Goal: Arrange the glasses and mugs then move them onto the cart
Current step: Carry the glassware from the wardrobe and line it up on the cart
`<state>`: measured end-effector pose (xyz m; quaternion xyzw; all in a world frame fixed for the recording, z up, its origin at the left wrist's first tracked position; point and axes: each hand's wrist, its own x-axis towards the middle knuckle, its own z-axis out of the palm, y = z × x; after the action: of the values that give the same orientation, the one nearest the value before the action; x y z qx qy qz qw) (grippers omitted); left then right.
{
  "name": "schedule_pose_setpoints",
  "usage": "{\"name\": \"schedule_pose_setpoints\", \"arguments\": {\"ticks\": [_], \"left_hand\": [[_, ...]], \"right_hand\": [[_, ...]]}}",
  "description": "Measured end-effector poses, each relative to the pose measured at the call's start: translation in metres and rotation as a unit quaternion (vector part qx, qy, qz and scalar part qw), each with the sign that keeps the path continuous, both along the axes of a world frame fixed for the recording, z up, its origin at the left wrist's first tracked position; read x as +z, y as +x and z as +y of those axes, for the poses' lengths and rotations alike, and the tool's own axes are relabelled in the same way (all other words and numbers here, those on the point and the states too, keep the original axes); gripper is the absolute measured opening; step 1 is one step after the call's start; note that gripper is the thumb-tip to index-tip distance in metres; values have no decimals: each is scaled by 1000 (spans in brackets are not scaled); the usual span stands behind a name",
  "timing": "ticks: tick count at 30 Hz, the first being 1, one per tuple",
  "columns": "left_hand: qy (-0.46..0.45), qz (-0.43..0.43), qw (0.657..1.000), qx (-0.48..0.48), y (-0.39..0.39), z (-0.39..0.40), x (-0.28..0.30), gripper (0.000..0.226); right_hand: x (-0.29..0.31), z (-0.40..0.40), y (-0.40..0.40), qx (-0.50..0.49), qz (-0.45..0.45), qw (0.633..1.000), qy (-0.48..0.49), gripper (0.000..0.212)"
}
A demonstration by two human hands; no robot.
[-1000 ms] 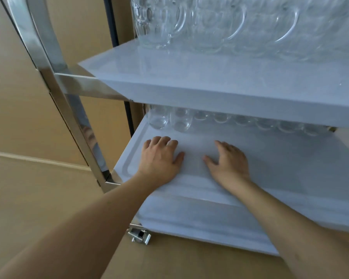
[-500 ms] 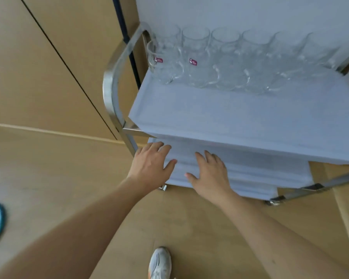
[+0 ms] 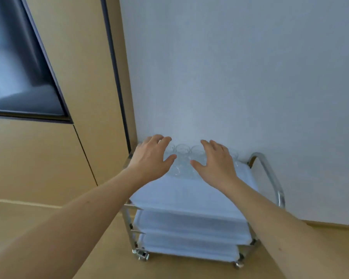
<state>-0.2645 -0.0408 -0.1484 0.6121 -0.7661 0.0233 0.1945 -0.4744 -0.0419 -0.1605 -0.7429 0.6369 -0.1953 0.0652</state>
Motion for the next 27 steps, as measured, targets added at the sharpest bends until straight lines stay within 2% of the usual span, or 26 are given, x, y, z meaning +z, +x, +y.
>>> {"name": "schedule_pose_setpoints", "arguments": {"ticks": [6,12,19,27], "left_hand": [[-76,0,993,-95,-63,-29,105,60],[-134,32,963,-232,-143,-50,166,62],[-124,30,911,-392,-237,-40,166,63],[-63,49,836,-543,-334,14,142,63]], "right_hand": [[107,10,-54,-84,7,993,-84,77],[163,37,-109,-209,33,968,-133,79],[157,100,-162,-369,42,922,-112,79],[132,208,-201,-535,44,840,-85,80]]}}
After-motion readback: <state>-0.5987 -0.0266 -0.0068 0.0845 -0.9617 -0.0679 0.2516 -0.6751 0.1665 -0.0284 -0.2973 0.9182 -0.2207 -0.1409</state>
